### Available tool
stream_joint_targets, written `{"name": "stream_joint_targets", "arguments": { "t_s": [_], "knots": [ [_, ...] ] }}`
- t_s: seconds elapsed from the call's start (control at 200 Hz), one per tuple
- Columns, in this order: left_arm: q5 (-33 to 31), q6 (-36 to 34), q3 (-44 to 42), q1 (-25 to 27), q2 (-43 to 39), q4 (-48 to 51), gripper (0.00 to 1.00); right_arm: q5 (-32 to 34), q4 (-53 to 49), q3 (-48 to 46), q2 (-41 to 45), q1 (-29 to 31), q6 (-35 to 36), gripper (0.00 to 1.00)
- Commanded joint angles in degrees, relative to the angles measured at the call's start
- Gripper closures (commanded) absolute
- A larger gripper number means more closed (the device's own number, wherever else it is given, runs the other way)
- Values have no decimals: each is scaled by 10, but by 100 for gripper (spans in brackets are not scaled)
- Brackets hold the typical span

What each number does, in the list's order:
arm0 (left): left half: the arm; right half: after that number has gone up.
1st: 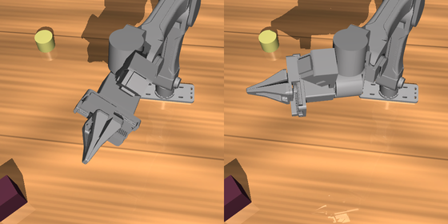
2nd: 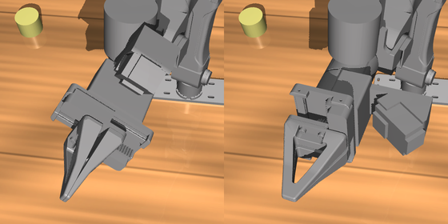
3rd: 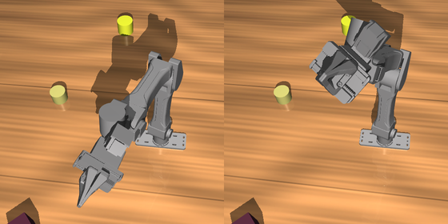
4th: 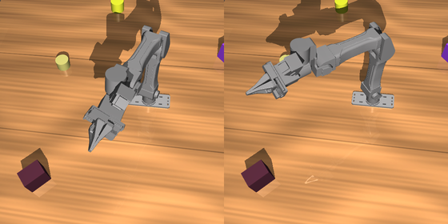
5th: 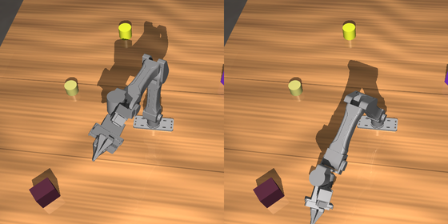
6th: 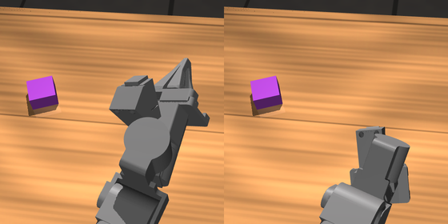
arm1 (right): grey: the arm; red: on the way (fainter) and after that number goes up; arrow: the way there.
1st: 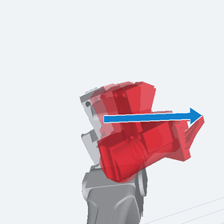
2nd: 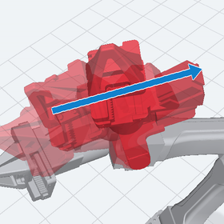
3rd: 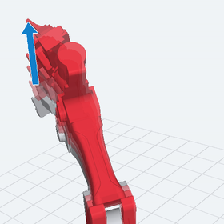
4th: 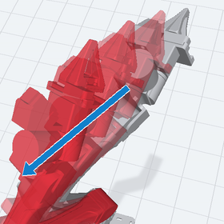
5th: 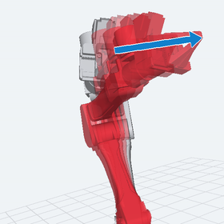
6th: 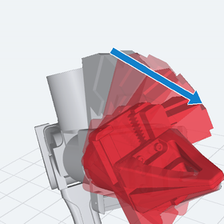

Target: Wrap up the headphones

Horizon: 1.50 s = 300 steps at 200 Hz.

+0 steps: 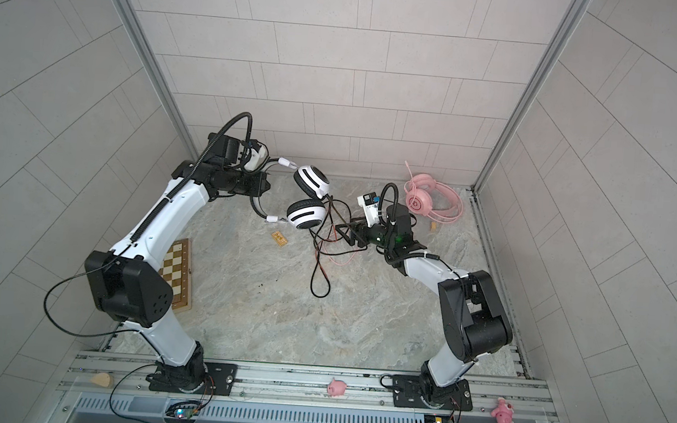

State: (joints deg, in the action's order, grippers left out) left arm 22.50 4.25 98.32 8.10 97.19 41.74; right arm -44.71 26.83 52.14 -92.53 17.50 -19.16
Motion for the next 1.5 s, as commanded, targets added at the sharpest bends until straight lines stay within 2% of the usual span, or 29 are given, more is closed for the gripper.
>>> {"name": "stream_joint_targets", "arguments": {
  "t_s": [0.0, 0.195, 0.335, 0.435, 0.53, 0.645, 0.761, 0.836, 0.871, 0.926, 1.006, 1.096, 1.171, 1.336, 1.421, 1.496],
  "knots": [
    [25, 17, 1, 0, -8, -26, 100, -18, 41, 4, 23, 9, -15, 25],
    [21, 18, -1, 2, -2, -25, 100, -13, 28, 2, 44, 13, -7, 26],
    [46, 20, 0, 9, 1, -30, 100, 7, -11, 16, 48, 16, 6, 27],
    [50, 11, 0, 20, 2, -29, 100, 30, -4, 22, 36, 21, -11, 34],
    [54, 11, 0, 24, 4, -28, 100, 23, -1, 36, 16, 29, -21, 41],
    [63, 11, 2, 28, 8, -29, 100, 25, 0, 48, 0, 42, -25, 43],
    [60, 8, 2, 31, 9, -27, 100, 38, 21, 49, -12, 45, -47, 58],
    [45, 6, 3, 30, 8, -22, 100, 58, 17, 51, -13, 44, -53, 85],
    [24, 7, 4, 30, 7, -17, 100, 71, 14, 46, -8, 42, -55, 94],
    [-15, 7, 4, 30, 5, -10, 100, 89, 20, 36, 4, 34, -60, 100],
    [-73, 10, 7, 23, 4, 4, 100, 111, 40, 8, 30, 11, -76, 100],
    [-125, 35, 5, 4, 4, 11, 100, 131, 81, -37, 71, -29, -103, 100],
    [-158, 86, -7, -29, -3, 2, 100, 148, 121, -81, 111, -69, -126, 100],
    [-106, 165, -76, -132, -39, -87, 100, 202, 85, -135, 191, -137, -115, 100],
    [-102, 191, -103, -172, -60, -121, 100, 225, 58, -146, 219, -153, -99, 100],
    [-90, 210, -131, -195, -81, -159, 100, 217, 27, -136, 222, -153, -73, 100]
  ]
}}
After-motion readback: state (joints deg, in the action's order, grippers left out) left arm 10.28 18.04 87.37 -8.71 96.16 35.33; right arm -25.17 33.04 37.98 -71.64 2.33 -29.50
